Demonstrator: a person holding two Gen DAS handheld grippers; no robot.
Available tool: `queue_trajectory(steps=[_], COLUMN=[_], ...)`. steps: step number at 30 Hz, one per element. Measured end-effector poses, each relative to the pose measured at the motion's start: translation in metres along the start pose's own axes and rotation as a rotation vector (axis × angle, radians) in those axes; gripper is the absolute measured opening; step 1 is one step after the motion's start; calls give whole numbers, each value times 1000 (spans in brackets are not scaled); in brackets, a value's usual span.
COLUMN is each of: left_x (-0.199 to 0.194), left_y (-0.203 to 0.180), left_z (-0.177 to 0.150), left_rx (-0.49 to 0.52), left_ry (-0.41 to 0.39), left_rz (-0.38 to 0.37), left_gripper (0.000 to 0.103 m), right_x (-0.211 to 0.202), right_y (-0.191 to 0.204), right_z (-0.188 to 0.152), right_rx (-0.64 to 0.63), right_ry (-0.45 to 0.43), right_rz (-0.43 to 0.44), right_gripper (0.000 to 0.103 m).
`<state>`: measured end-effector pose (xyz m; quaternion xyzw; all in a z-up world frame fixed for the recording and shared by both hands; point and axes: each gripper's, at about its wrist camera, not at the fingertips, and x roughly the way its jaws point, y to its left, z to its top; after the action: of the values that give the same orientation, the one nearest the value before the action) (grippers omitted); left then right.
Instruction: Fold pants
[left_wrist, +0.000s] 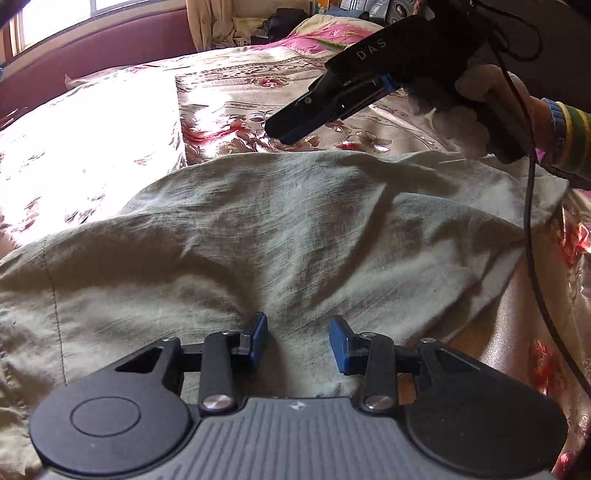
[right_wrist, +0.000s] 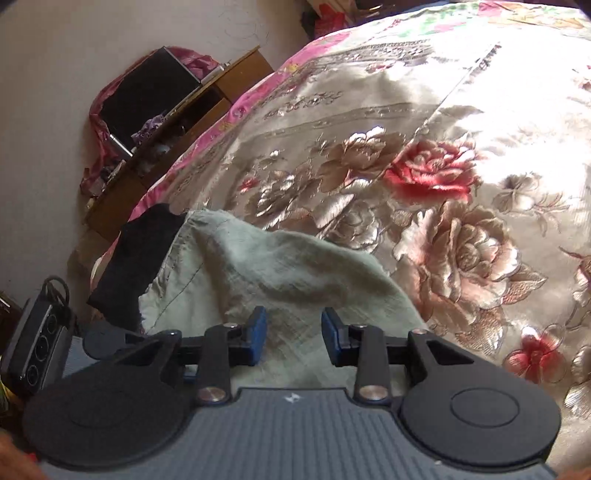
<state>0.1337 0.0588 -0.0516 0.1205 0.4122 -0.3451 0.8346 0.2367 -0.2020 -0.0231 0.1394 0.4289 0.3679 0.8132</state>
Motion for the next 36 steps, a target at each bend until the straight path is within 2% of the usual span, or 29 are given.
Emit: queue_trajectory(steps=[2, 5, 7, 13, 14, 18, 22, 24, 26, 27, 29, 30, 31, 33, 36], left_x=[0, -7, -8, -5, -5, -2, -3, -3, -3, -3, -5, -8, -11, -19, -30], left_y=[2, 2, 3, 3, 3, 0, 2, 4, 4, 3, -5, -9, -14, -22, -30], left_z=[0, -4, -4, 0, 0, 2, 2, 3, 3, 1, -2, -2, -3, -4, -2], left_rx=[-13, -25, -32, -21, -16, -12, -30, -45, -55, -49, -31, -8, 17, 46, 57], left_ry=[-5, -4, 2, 27, 29, 28, 19, 11, 14, 32, 54, 66, 75, 84, 47], left_rz=[-3, 2, 1, -1, 0, 7, 4, 8, 15, 22, 52, 68, 83, 106, 92], left_gripper=[52, 52, 52, 52, 52, 52, 52, 52, 52, 52, 53, 53, 53, 53, 53], right_x=[4, 21, 25, 17, 20, 50, 32, 22, 20, 19, 20, 17, 9, -22, -69], right_y=[-22, -51, -54, -38, -36, -26, -44, -51, -45, -41, -36, -37, -36, -25, 6], right_z=[13, 14, 7, 1, 1, -3, 2, 6, 5, 2, -8, -14, -19, -32, -63], right_rx=[23, 117, 113, 79, 77, 27, 95, 122, 130, 115, 101, 111, 122, 132, 123], right_ry=[34, 153, 209, 169, 166, 196, 102, 87, 94, 95, 128, 134, 130, 84, 2], right_rz=[-35, 51, 153, 410, 423, 289, 242, 239, 288, 242, 79, 32, -5, -57, -91], right_gripper=[36, 37, 37, 36, 36, 37, 37, 37, 36, 33, 36, 33, 31, 34, 35])
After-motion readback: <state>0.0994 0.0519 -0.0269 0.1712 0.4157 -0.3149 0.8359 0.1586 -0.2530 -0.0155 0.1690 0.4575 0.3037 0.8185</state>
